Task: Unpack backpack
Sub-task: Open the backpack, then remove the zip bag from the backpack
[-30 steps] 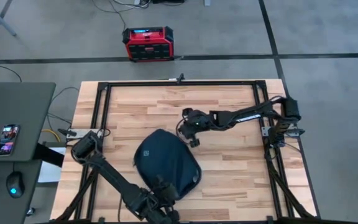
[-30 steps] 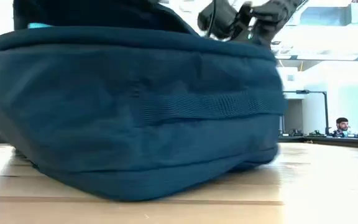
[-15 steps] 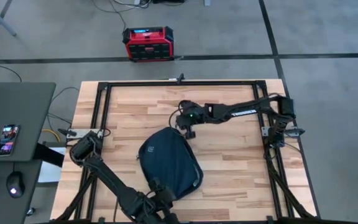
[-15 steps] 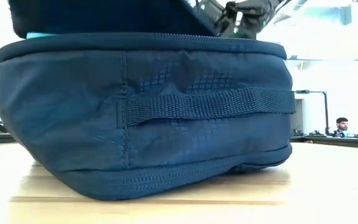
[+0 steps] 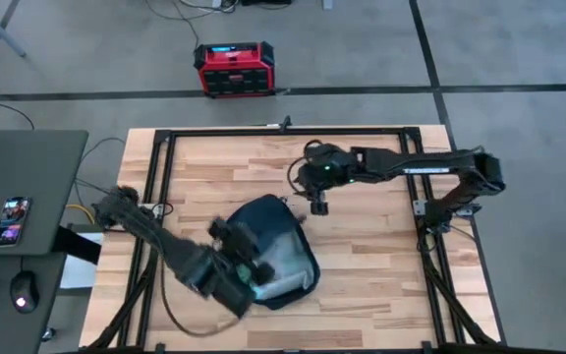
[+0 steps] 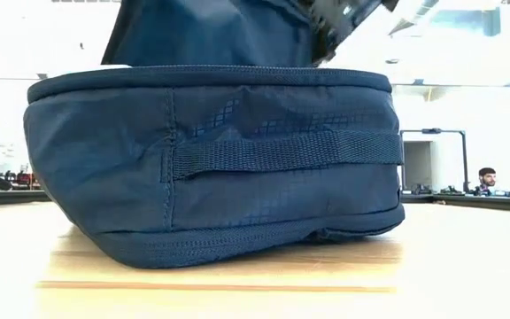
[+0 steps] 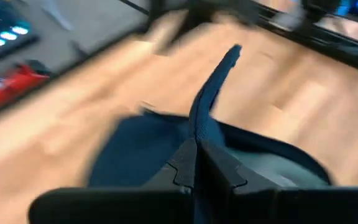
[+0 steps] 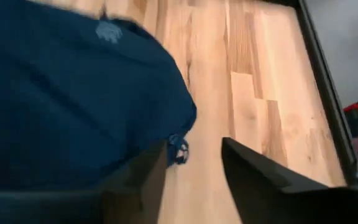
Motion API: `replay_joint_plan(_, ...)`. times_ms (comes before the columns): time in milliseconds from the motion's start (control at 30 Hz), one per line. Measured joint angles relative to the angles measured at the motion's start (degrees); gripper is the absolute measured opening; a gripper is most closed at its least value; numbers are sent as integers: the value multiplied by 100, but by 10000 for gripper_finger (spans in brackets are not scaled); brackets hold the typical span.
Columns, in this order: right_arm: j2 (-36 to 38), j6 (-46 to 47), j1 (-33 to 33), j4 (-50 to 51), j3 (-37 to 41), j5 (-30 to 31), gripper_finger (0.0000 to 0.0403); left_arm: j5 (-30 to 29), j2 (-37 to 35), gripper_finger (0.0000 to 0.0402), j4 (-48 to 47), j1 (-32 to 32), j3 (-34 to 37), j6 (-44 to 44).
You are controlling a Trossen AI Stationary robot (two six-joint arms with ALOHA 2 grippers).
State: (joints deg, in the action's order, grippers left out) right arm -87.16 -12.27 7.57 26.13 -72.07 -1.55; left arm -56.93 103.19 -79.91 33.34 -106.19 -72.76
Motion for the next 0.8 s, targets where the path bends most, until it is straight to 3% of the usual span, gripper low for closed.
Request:
replay_joint_plan(133,180,753,-189,154,265,-516,197,-156,-588,0,-1051,-468,11,146)
replay_joint_plan(267,134,1522,-555,-421,827,-591,204,-133,-1421,0,-818,-1161,356,1584)
replay_joint_plan(400,-62,2197,-1004,-1265,1223,-566,200,158,-2029,0,-958,-1998,793,2454)
replay_joint_plan(600,-782,2734,-1596,-2206,1231,-310,190,453,-2687,0,-430,-3189,2132,3459)
replay_joint_plan(800,-1705,3549,-1891,-2537,1240,-287,177,1162,-2906,6,577,-3808,3768,4279)
